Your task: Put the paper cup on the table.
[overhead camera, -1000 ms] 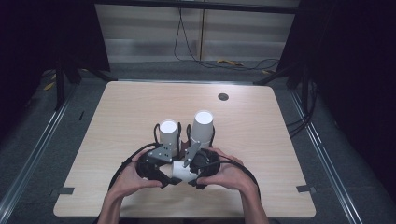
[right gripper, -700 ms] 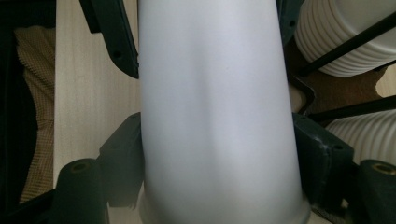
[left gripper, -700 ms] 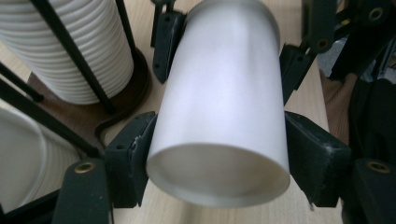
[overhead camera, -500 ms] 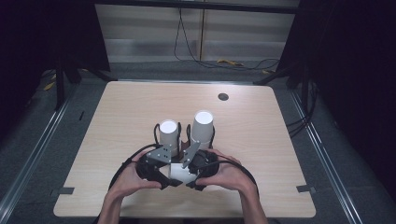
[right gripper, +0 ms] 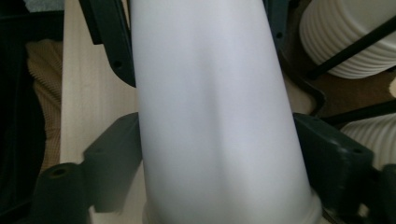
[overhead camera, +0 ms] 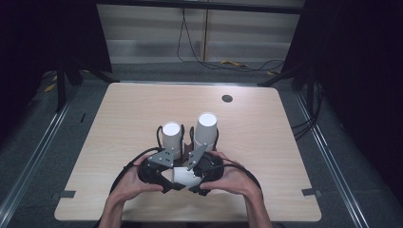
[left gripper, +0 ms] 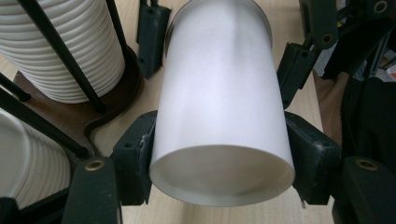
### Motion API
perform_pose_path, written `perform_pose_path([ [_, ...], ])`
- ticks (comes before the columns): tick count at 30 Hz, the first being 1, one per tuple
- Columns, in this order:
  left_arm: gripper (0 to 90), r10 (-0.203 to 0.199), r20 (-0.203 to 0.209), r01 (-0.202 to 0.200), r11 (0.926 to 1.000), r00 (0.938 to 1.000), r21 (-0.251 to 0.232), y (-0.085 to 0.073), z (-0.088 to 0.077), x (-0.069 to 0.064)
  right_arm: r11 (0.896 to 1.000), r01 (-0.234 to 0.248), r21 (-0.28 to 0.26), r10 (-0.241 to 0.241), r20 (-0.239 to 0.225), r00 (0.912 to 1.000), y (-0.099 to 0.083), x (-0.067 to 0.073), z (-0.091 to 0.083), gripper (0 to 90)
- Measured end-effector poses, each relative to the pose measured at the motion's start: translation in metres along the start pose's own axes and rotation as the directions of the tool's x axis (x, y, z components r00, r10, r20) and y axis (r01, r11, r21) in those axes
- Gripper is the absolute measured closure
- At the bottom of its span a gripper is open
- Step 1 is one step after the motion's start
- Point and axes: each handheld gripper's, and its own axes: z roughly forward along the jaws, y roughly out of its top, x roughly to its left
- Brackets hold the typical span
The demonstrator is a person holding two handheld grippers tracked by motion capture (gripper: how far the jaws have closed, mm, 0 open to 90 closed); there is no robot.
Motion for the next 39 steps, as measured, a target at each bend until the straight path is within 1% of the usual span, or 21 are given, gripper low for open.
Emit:
perform_pose_path([
  [4, 34.6, -0.014, -0.014, 0.014, 0.9998, 0.9998, -0.014, -0.002, -0.003, -0.001, 0.999, -0.023, -0.038, 0.023, 0.017, 0.9996, -0.004, 0.0, -0.003, 13.7],
  [6, 34.6, -0.02, -0.021, 0.019, 0.9994, 0.9996, -0.027, -0.003, -0.004, -0.002, 0.999, -0.032, -0.04, 0.033, 0.028, 0.999, -0.006, 0.0, -0.005, 14.6],
  [8, 34.6, -0.028, -0.025, 0.027, 0.9989, 0.9993, -0.039, -0.005, -0.005, -0.002, 0.997, -0.045, -0.065, 0.047, 0.024, 0.9986, -0.008, 0.0, -0.005, 14.0],
  [9, 34.5, -0.023, -0.032, 0.022, 0.999, 0.9992, -0.038, -0.005, -0.007, -0.002, 0.996, -0.049, -0.076, 0.051, 0.022, 0.9984, -0.01, 0.0, -0.005, 13.8],
  [11, 34.5, -0.03, -0.034, 0.028, 0.9977, 0.999, -0.062, -0.007, -0.009, -0.003, 0.993, -0.065, -0.101, 0.068, 0.023, 0.9975, -0.014, 0.0, -0.006, 13.7],
  [14, 34.5, -0.036, -0.043, 0.033, 0.997, 0.9984, -0.07, -0.008, -0.011, -0.004, 0.99, -0.078, -0.119, 0.081, 0.023, 0.9965, -0.018, -0.001, -0.007, 13.8],
  [15, 34.5, -0.044, -0.04, 0.041, 0.9957, 0.9982, -0.083, -0.009, -0.011, -0.004, 0.989, -0.081, -0.125, 0.085, 0.027, 0.996, -0.02, 0.0, -0.007, 14.1],
  [17, 34.4, -0.046, -0.052, 0.04, 0.9938, 0.9976, -0.104, -0.01, -0.014, -0.005, 0.987, -0.087, -0.134, 0.09, 0.021, 0.9957, -0.023, -0.001, -0.007, 13.9],
  [18, 34.4, -0.046, -0.051, 0.04, 0.9933, 0.9976, -0.108, -0.01, -0.015, -0.005, 0.986, -0.101, -0.134, 0.104, 0.019, 0.9944, -0.024, 0.0, -0.007, 14.2],
  [19, 34.4, -0.056, -0.058, 0.049, 0.9919, 0.9968, -0.117, -0.011, -0.016, -0.006, 0.985, -0.101, -0.14, 0.104, 0.019, 0.9943, -0.025, 0.001, -0.007, 14.2],
  [20, 34.3, -0.053, -0.061, 0.045, 0.9905, 0.9967, -0.13, -0.012, -0.017, -0.006, 0.985, -0.101, -0.143, 0.104, 0.018, 0.9944, -0.026, 0.0, -0.007, 14.1],
  [21, 34.2, -0.054, -0.066, 0.045, 0.9901, 0.9964, -0.133, -0.013, -0.017, -0.006, 0.983, -0.104, -0.148, 0.109, 0.028, 0.9936, -0.027, 0.002, -0.006, 14.2],
  [22, 34.1, -0.065, -0.07, 0.054, 0.9865, 0.9954, -0.154, -0.014, -0.017, -0.007, 0.983, -0.102, -0.153, 0.108, 0.033, 0.9936, -0.028, 0.002, -0.006, 14.2],
  [25, 34.1, -0.085, -0.076, 0.069, 0.9783, 0.9935, -0.195, -0.019, -0.018, -0.007, 0.978, -0.124, -0.168, 0.13, 0.025, 0.9912, -0.034, 0.003, -0.003, 14.9],
  [28, 34.1, -0.099, -0.081, 0.079, 0.9721, 0.9918, -0.221, -0.023, -0.017, -0.008, 0.968, -0.143, -0.205, 0.155, 0.044, 0.987, -0.04, 0.005, -0.003, 14.8],
  [31, 34.0, -0.104, -0.079, 0.082, 0.9661, 0.9915, -0.245, -0.025, -0.017, -0.01, 0.96, -0.161, -0.229, 0.176, 0.045, 0.9834, -0.046, 0.004, -0.002, 14.9],
  [33, 34.1, -0.104, -0.081, 0.08, 0.9612, 0.9912, -0.264, -0.026, -0.016, -0.01, 0.951, -0.176, -0.256, 0.195, 0.05, 0.9796, -0.051, 0.006, -0.002, 14.9],
  [34, 34.0, -0.099, -0.09, 0.072, 0.9611, 0.991, -0.267, -0.027, -0.016, -0.01, 0.946, -0.181, -0.269, 0.202, 0.052, 0.9781, -0.053, 0.006, -0.002, 14.9],
  [35, 34.1, -0.108, -0.086, 0.079, 0.9561, 0.9904, -0.282, -0.028, -0.016, -0.011, 0.941, -0.185, -0.283, 0.207, 0.05, 0.9771, -0.055, 0.007, -0.002, 14.9],
  [37, 34.0, -0.101, -0.095, 0.071, 0.9576, 0.9903, -0.279, -0.029, -0.016, -0.01, 0.935, -0.189, -0.301, 0.214, 0.054, 0.9753, -0.059, 0.008, -0.001, 14.9],
  [39, 33.9, -0.1, -0.098, 0.066, 0.9522, 0.9901, -0.298, -0.029, -0.015, -0.011, 0.924, -0.206, -0.322, 0.232, 0.045, 0.9717, -0.064, 0.009, -0.001, 14.9],
])
